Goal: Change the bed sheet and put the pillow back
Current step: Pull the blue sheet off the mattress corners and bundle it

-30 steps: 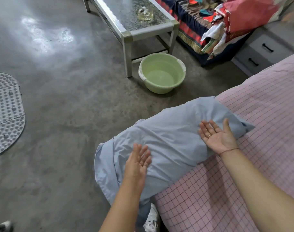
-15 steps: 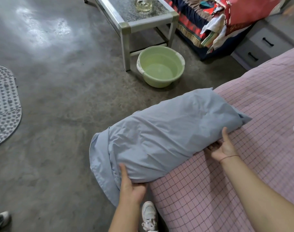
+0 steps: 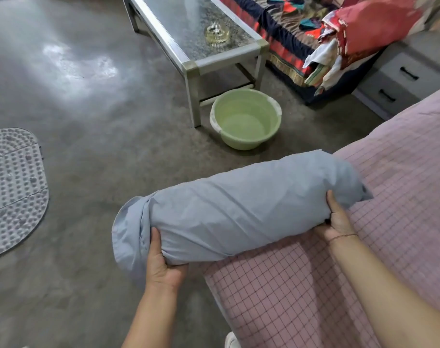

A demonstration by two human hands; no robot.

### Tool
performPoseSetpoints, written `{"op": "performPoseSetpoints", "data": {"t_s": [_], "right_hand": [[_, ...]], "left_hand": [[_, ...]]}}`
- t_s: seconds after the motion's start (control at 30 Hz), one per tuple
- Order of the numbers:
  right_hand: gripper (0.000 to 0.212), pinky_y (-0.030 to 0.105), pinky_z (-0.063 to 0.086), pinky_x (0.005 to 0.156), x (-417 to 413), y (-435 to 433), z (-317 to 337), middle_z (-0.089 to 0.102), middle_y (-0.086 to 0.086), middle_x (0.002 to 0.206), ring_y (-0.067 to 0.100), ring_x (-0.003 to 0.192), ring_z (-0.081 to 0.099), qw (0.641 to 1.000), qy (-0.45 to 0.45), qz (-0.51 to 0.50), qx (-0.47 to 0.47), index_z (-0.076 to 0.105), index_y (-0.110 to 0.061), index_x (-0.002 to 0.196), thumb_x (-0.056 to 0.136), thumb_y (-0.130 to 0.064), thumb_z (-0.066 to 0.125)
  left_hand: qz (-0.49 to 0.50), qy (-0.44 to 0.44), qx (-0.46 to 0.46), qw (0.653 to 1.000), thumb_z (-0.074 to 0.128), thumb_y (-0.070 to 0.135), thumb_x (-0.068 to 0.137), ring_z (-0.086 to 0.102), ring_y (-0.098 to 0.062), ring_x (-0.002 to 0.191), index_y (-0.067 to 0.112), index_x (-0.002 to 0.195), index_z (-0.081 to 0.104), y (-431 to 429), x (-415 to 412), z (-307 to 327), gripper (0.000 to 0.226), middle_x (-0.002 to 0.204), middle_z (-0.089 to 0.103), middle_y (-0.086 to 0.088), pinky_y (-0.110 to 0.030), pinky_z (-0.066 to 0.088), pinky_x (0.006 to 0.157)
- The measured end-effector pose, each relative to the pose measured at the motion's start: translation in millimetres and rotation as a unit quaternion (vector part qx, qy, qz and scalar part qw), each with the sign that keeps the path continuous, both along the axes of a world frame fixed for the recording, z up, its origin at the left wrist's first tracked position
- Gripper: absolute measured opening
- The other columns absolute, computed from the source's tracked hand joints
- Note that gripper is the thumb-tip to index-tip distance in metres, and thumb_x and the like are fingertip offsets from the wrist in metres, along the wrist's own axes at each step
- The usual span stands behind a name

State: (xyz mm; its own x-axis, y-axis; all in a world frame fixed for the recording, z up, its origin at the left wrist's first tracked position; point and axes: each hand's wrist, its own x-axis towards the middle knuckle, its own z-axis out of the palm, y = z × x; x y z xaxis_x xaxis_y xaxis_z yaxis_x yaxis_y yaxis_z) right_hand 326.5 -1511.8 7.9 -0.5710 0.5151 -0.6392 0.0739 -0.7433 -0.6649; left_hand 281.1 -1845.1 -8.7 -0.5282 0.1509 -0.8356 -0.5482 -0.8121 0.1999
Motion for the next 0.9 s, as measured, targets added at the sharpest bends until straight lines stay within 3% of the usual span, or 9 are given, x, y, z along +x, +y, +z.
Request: {"op": "performPoseSetpoints", "data": {"t_s": [0.07, 0.17, 0.33, 0.4, 0.5, 0.63, 0.73, 0.8, 0.9], "right_hand": [[0.043, 0.05, 0.053, 0.089, -19.9, -3.9, 13.0, 0.07, 0.002, 0.115, 0.023, 0.11, 0.065, 1.0, 0.014, -0.004, -0.01, 0.06, -0.022, 0.125, 0.086, -0.041, 0.063], [0.058, 0.056, 0.048, 0.095, -51.5, -9.1, 31.3, 0.067, 0.005, 0.123, 0.027, 0.115, 0.062, 0.998, 0.043, 0.0, -0.035, 0.056, -0.021, 0.133, 0.081, -0.046, 0.065], [0.058, 0.057, 0.043, 0.1, -104.8, -22.1, 51.8, 0.065, 0.007, 0.125, 0.03, 0.118, 0.059, 0.996, 0.07, -0.022, -0.047, 0.057, -0.021, 0.13, 0.077, -0.043, 0.069], [0.052, 0.055, 0.05, 0.093, -126.7, -30.8, 58.0, 0.068, 0.008, 0.12, 0.031, 0.111, 0.063, 0.995, 0.075, -0.029, -0.055, 0.058, -0.021, 0.126, 0.08, -0.044, 0.067], [0.037, 0.054, 0.054, 0.077, -160.1, -44.4, 61.8, 0.073, 0.005, 0.108, 0.029, 0.099, 0.069, 0.993, 0.095, -0.046, -0.049, 0.061, -0.024, 0.115, 0.085, -0.045, 0.062], [0.028, 0.057, 0.048, 0.092, -205.0, -60.3, 60.3, 0.074, 0.001, 0.105, 0.028, 0.108, 0.065, 0.988, 0.117, -0.086, -0.046, 0.06, -0.028, 0.114, 0.09, -0.042, 0.06], [0.045, 0.058, 0.041, 0.1, -235.9, -65.3, 60.9, 0.071, 0.002, 0.116, 0.029, 0.115, 0.061, 0.982, 0.117, -0.134, -0.06, 0.059, -0.029, 0.119, 0.078, -0.041, 0.07], [0.049, 0.055, 0.046, 0.094, -257.1, -62.0, 69.2, 0.072, 0.003, 0.109, 0.028, 0.107, 0.063, 0.983, 0.109, -0.143, -0.047, 0.059, -0.029, 0.112, 0.068, -0.044, 0.072], [0.037, 0.05, 0.051, 0.08, -286.8, -43.0, 77.2, 0.067, 0.001, 0.104, 0.026, 0.097, 0.063, 0.977, 0.122, -0.172, -0.036, 0.056, -0.03, 0.105, 0.073, -0.046, 0.068]], "left_hand": [[-0.01, 0.033, 0.009, 0.999, 0.071, 0.049, 0.075, 0.059, -0.029, 0.116, 0.019, 0.129, 0.059, -5.2, -29.6, 14.7, 0.064, 0.12, 0.069, -0.008, -0.05, 0.047, 0.095], [-0.036, 0.082, 0.009, 0.996, 0.069, 0.051, 0.076, 0.059, -0.028, 0.118, 0.019, 0.13, 0.058, -11.5, -72.5, 34.1, 0.064, 0.124, 0.067, -0.007, -0.05, 0.047, 0.092], [-0.071, 0.12, 0.043, 0.989, 0.065, 0.058, 0.078, 0.056, -0.028, 0.122, 0.022, 0.131, 0.059, -21.2, -142.4, 53.2, 0.064, 0.125, 0.066, -0.006, -0.048, 0.037, 0.109], [-0.085, 0.124, 0.058, 0.987, 0.063, 0.06, 0.08, 0.056, -0.028, 0.122, 0.023, 0.128, 0.061, -25.1, -170.9, 57.7, 0.061, 0.124, 0.067, -0.006, -0.05, 0.035, 0.111], [-0.111, 0.125, 0.071, 0.983, 0.062, 0.061, 0.08, 0.056, -0.029, 0.122, 0.022, 0.126, 0.062, -32.0, -223.6, 63.3, 0.06, 0.123, 0.068, -0.006, -0.051, 0.035, 0.111], [-0.153, 0.126, 0.066, 0.978, 0.062, 0.059, 0.08, 0.057, -0.029, 0.12, 0.021, 0.126, 0.063, -37.0, -293.1, 71.4, 0.06, 0.123, 0.067, -0.006, -0.049, 0.036, 0.11], [-0.18, 0.104, 0.069, 0.976, 0.061, 0.062, 0.081, 0.065, -0.03, 0.109, 0.022, 0.122, 0.064, -33.0, -337.3, 71.2, 0.057, 0.119, 0.07, -0.006, -0.049, 0.053, 0.09], [-0.198, 0.091, 0.07, 0.973, 0.063, 0.063, 0.08, 0.062, -0.029, 0.114, 0.024, 0.125, 0.063, -23.4, -364.8, 67.8, 0.06, 0.12, 0.069, -0.005, -0.049, 0.053, 0.088], [-0.217, 0.084, 0.071, 0.97, 0.063, 0.063, 0.08, 0.058, -0.027, 0.119, 0.025, 0.129, 0.061, 2.4, -405.9, 66.8, 0.061, 0.122, 0.068, -0.005, -0.049, 0.048, 0.097]]}}
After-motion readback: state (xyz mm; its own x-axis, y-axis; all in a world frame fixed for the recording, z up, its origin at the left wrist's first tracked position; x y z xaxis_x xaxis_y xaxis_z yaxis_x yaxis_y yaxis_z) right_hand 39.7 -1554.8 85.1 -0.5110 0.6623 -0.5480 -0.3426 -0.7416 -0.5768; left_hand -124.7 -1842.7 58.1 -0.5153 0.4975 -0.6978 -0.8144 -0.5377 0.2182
